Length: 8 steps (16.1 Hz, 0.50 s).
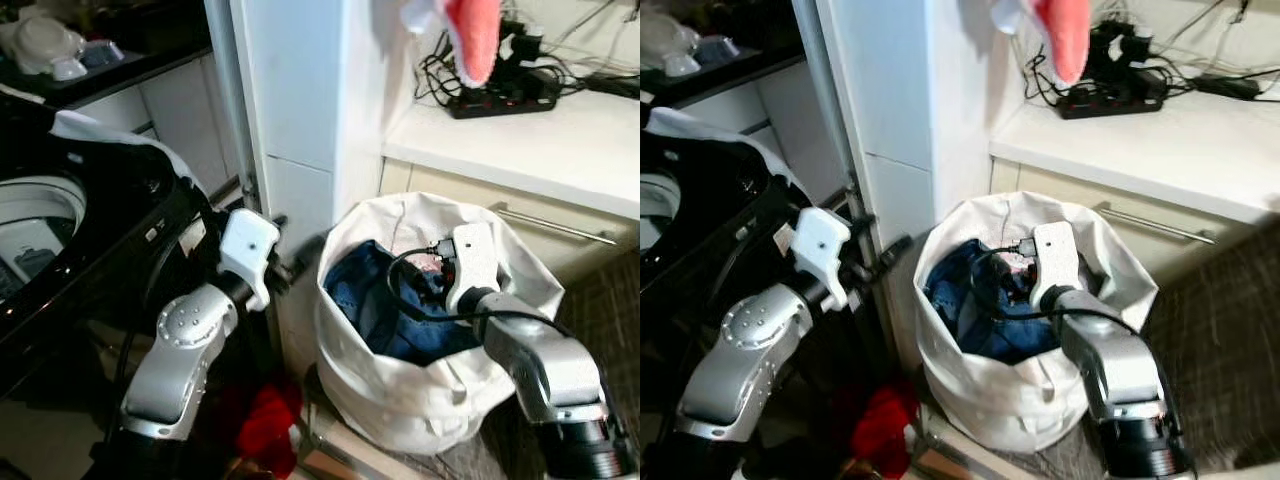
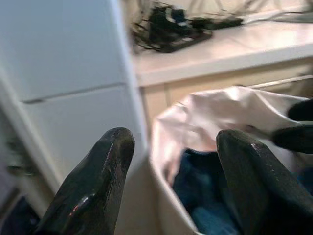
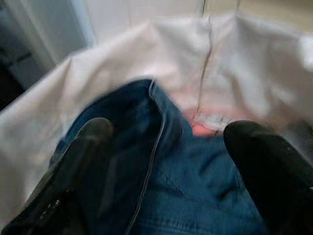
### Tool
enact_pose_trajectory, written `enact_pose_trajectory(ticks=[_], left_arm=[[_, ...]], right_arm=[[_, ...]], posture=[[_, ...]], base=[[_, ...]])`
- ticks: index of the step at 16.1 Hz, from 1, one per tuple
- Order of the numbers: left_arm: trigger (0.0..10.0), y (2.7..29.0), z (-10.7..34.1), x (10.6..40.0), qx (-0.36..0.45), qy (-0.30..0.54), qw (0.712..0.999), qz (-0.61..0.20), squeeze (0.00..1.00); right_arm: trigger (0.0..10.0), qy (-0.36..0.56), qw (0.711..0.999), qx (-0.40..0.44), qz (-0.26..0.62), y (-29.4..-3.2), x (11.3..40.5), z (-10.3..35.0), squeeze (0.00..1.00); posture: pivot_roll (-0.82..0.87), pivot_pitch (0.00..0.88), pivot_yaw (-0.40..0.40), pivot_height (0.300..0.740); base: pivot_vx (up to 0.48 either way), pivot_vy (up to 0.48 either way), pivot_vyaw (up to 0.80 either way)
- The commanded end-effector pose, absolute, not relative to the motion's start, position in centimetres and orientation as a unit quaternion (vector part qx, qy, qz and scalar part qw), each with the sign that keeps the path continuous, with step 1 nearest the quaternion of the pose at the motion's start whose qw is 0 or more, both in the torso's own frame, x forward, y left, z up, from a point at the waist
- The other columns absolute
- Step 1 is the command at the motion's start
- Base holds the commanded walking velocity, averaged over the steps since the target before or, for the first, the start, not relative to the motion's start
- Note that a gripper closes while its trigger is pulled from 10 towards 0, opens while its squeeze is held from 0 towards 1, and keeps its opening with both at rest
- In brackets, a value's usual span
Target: Clothes washing
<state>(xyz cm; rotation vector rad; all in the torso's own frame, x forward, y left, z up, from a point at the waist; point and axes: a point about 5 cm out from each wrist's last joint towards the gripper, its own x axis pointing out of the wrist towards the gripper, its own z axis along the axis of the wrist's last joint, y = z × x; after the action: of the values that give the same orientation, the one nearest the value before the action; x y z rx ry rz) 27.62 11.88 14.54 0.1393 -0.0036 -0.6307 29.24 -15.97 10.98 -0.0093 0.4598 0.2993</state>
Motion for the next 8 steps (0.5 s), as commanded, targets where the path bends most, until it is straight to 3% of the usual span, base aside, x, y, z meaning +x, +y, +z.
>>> enact_pose_trajectory(ticks=[1,3,8], left_arm=[[10.0,11.6,14.2,27.3,0.068,0.015,0.94,-0.333,0.0],[10.0,11.2,13.6,26.7,0.069,0.051,0.922,-0.376,0.0],[10.0,11.4,14.6,25.4,0.055,0.067,0.888,-0.451,0.0]], right_arm=[[10.0,0.27,0.949,0.0,0.165,-16.0,29.5,9.8,1.0],[10.0,0.311,0.935,-0.022,0.168,-16.5,31.5,7.6,1.0],[10.0,0.324,0.92,0.023,0.221,-14.5,33.8,6.7,1.0]], posture=[[0.01,0.0,0.052,0.74],[0.01,0.0,0.059,0.74],[0.06,0.0,0.044,0.74]], base=[[0.0,0.0,0.0],[0.0,0.0,0.0],[0.0,0.0,0.0]])
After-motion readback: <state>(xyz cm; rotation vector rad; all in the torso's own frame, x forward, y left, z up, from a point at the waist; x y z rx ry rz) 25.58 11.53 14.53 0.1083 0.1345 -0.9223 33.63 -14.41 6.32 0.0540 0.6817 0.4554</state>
